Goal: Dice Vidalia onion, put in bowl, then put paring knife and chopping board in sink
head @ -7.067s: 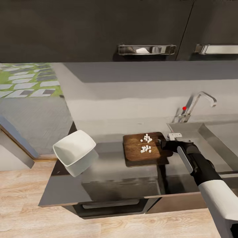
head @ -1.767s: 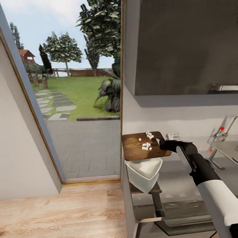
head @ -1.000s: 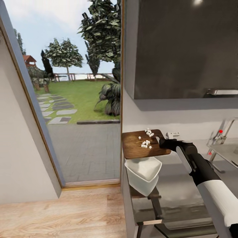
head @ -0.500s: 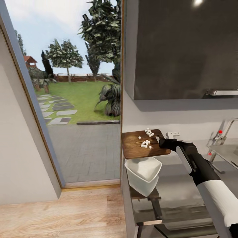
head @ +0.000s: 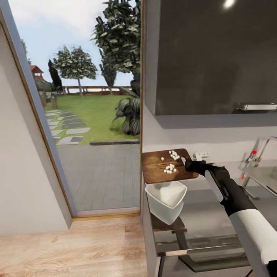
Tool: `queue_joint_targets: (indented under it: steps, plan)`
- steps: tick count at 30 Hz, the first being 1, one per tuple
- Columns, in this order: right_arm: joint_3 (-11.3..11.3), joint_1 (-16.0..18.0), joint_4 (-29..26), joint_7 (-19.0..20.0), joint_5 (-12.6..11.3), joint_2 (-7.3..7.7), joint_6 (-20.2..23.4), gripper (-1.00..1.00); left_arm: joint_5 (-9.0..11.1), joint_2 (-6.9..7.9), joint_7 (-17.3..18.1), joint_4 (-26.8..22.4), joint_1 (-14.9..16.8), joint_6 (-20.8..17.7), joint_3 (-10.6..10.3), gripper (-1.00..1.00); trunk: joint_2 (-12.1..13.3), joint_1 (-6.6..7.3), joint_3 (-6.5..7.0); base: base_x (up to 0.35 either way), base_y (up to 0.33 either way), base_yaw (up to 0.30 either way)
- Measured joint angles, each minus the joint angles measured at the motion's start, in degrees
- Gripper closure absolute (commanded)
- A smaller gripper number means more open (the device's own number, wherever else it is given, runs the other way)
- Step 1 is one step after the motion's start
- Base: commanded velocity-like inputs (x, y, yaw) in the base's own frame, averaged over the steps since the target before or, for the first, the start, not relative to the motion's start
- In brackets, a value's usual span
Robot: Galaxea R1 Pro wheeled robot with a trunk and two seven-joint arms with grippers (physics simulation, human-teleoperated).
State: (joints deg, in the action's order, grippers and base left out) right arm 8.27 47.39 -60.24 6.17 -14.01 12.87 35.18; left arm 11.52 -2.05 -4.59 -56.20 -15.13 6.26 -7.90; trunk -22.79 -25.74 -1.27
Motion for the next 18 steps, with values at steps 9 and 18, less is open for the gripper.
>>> queue_joint_targets:
  steps: [9, 18]
  plan:
    - [0.00, 0.01, 0.09, -0.08, 0.01, 0.00, -1.56, 1.00, -0.03, 0.00, 0.00, 0.00, 0.00, 0.00, 0.00, -1.00, 0.00, 0.00, 0.00, 0.000, 0.000, 0.000]
    - [0.08, 0.02, 0.10, -0.12, 0.20, -0.08, -1.58, 1.00, -0.04, 0.00, 0.00, 0.00, 0.00, 0.00, 0.00, -1.00, 0.00, 0.00, 0.00, 0.000, 0.000, 0.000]
